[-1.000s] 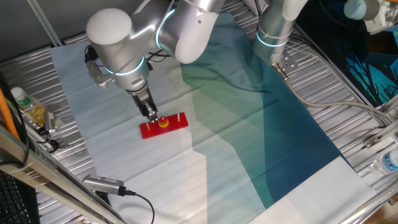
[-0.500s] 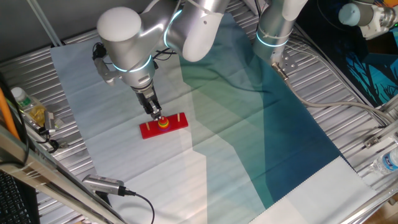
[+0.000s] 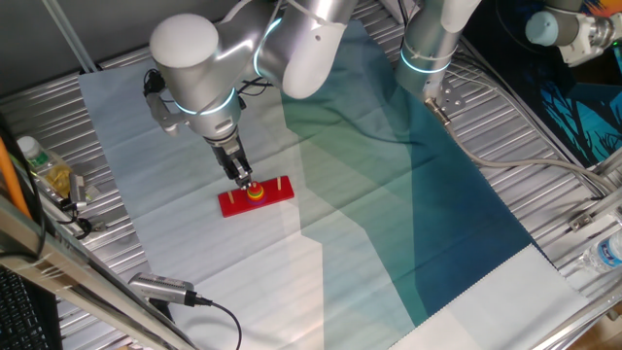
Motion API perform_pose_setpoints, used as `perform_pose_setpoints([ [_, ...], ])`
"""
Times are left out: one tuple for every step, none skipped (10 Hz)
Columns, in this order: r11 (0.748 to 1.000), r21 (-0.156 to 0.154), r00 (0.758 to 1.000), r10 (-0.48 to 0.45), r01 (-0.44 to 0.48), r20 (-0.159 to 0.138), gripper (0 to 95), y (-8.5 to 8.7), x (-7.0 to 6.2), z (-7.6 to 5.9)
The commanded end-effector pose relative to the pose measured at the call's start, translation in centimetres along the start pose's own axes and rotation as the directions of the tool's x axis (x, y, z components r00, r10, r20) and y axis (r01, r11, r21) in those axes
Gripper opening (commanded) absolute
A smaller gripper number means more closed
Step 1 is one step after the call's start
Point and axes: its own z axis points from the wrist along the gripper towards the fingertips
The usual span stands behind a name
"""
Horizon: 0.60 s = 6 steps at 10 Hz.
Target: Take out one Hanoi block and throw it aside
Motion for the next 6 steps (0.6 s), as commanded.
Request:
perform_pose_setpoints([
  [1.0,0.001,1.0,0.005,-0.005,0.001,38.0,0.01,-0.02,0.01],
  [1.0,0.001,1.0,0.006,-0.006,0.001,38.0,0.01,-0.02,0.01],
  [1.0,0.001,1.0,0.006,-0.006,0.002,38.0,0.01,-0.02,0.01],
  [1.0,0.0,1.0,0.01,-0.01,0.002,38.0,0.01,-0.02,0.01],
  [1.0,0.0,1.0,0.011,-0.011,0.003,38.0,0.01,-0.02,0.01],
  [1.0,0.002,1.0,0.011,-0.011,0.007,38.0,0.01,-0.02,0.01],
])
